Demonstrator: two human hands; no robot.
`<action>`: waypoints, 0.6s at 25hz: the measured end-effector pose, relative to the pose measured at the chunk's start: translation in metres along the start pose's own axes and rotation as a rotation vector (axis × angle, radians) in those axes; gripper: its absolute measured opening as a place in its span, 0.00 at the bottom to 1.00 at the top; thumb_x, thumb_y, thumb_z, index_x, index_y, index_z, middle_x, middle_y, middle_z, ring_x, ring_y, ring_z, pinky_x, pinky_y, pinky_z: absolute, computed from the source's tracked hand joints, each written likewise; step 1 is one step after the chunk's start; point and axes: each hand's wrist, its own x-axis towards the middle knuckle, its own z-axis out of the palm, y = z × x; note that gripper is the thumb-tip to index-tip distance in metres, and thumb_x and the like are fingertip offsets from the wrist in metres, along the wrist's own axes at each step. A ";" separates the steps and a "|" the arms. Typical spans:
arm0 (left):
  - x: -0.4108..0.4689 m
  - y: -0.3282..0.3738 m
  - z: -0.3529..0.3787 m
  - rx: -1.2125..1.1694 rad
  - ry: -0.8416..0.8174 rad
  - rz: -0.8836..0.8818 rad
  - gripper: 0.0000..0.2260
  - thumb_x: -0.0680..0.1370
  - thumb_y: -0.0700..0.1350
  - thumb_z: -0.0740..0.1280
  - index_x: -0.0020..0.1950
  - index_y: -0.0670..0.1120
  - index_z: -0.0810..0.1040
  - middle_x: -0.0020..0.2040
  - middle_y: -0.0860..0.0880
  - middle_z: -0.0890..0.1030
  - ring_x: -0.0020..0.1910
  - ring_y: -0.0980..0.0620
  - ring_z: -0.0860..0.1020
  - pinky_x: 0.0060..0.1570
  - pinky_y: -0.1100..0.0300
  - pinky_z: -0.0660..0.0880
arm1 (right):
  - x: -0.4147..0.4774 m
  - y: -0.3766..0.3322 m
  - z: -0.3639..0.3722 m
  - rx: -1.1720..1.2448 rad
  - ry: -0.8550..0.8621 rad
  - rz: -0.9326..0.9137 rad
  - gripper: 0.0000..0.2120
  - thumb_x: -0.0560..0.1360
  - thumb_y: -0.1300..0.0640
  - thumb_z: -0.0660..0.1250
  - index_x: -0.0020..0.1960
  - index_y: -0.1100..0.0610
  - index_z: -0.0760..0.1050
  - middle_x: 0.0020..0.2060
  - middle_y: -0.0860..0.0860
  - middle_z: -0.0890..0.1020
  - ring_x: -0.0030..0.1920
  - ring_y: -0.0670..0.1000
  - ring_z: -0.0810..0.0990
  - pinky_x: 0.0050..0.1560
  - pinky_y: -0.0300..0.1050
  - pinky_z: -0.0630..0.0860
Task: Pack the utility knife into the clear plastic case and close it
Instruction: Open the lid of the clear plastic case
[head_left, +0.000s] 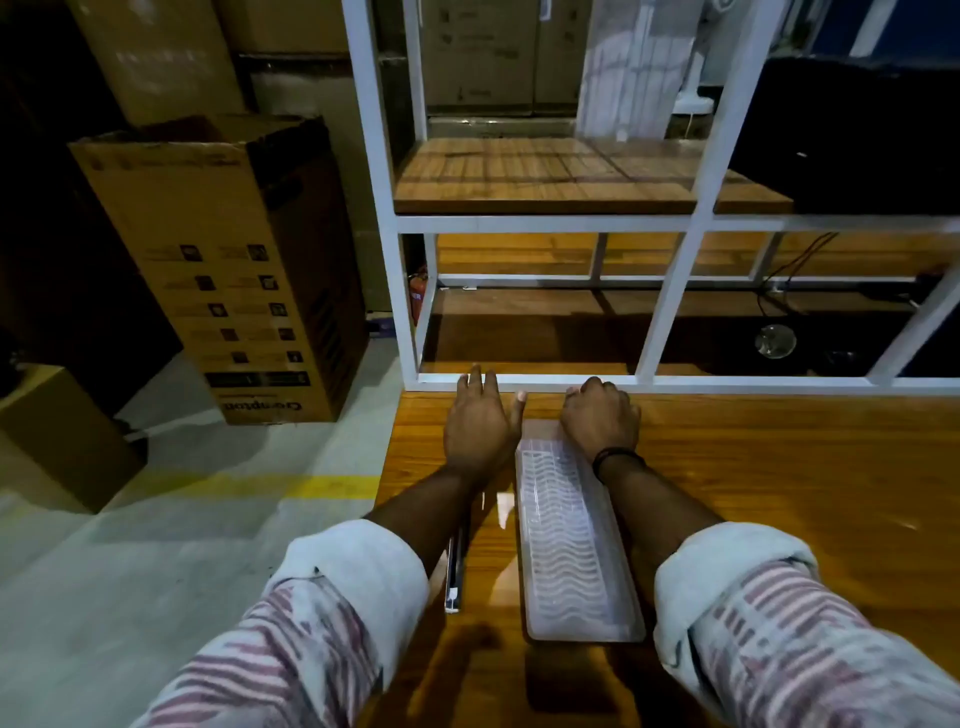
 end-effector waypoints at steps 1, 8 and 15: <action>-0.001 0.001 0.005 -0.036 0.006 -0.029 0.29 0.84 0.61 0.54 0.78 0.42 0.68 0.77 0.40 0.71 0.77 0.41 0.68 0.72 0.46 0.70 | -0.004 0.003 0.003 0.010 -0.037 0.060 0.17 0.77 0.49 0.59 0.55 0.59 0.78 0.54 0.60 0.83 0.58 0.64 0.79 0.60 0.58 0.73; -0.008 -0.005 0.032 -0.150 -0.086 -0.101 0.18 0.84 0.56 0.57 0.54 0.45 0.79 0.49 0.43 0.85 0.49 0.40 0.83 0.43 0.52 0.77 | -0.010 0.014 0.020 0.041 -0.076 0.110 0.20 0.79 0.48 0.57 0.57 0.62 0.78 0.57 0.63 0.81 0.59 0.65 0.78 0.61 0.57 0.73; -0.009 -0.007 0.040 -0.176 -0.089 -0.132 0.19 0.82 0.58 0.55 0.56 0.46 0.77 0.51 0.44 0.84 0.51 0.40 0.82 0.50 0.44 0.81 | -0.006 0.017 0.033 -0.005 -0.039 0.105 0.22 0.79 0.47 0.58 0.59 0.65 0.77 0.56 0.63 0.81 0.59 0.65 0.78 0.61 0.58 0.74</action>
